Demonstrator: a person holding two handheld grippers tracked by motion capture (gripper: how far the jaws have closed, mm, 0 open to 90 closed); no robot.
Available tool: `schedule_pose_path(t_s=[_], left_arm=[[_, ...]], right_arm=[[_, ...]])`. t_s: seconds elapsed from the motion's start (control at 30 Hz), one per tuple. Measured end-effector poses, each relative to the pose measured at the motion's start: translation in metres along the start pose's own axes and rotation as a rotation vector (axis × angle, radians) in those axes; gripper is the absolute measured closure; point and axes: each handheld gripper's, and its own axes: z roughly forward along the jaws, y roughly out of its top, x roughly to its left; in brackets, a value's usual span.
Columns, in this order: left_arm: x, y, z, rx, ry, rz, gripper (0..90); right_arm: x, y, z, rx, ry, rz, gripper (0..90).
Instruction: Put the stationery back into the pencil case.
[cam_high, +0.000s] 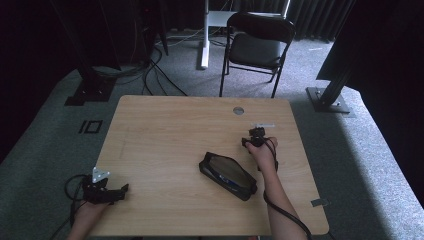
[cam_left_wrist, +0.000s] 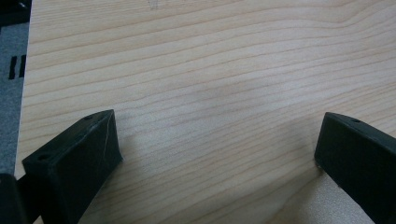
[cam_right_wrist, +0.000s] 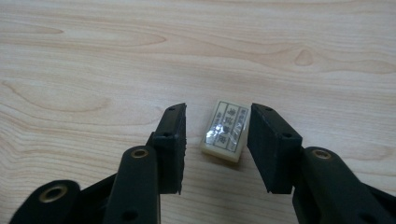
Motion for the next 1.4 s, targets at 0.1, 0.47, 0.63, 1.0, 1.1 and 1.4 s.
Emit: schedule_pose_path(t_s=[0.1, 0.47, 0.63, 1.0, 1.1, 1.4], left_arm=[[0.0, 0.0, 0.0, 0.0, 0.0, 0.0, 0.4], [0.0, 0.0, 0.0, 0.0, 0.0, 0.0, 0.4], [0.0, 0.0, 0.0, 0.0, 0.0, 0.0, 0.4], [0.0, 0.0, 0.0, 0.0, 0.0, 0.0, 0.4], [0.0, 0.0, 0.0, 0.0, 0.0, 0.0, 0.4], [0.0, 0.0, 0.0, 0.0, 0.0, 0.0, 0.4]], right_arm=[[0.0, -0.001, 0.003, 0.012, -0.006, -0.009, 60.4], [0.002, -0.003, 0.009, 0.019, -0.027, -0.009, 64.8], [0.004, -0.003, 0.01, 0.018, -0.042, -0.035, 68.2], [0.0, 0.002, -0.006, 0.015, -0.004, -0.051, 68.3], [-0.002, 0.003, -0.012, 0.013, 0.01, -0.061, 68.3], [-0.005, 0.004, -0.03, 0.001, 0.037, -0.09, 68.3]])
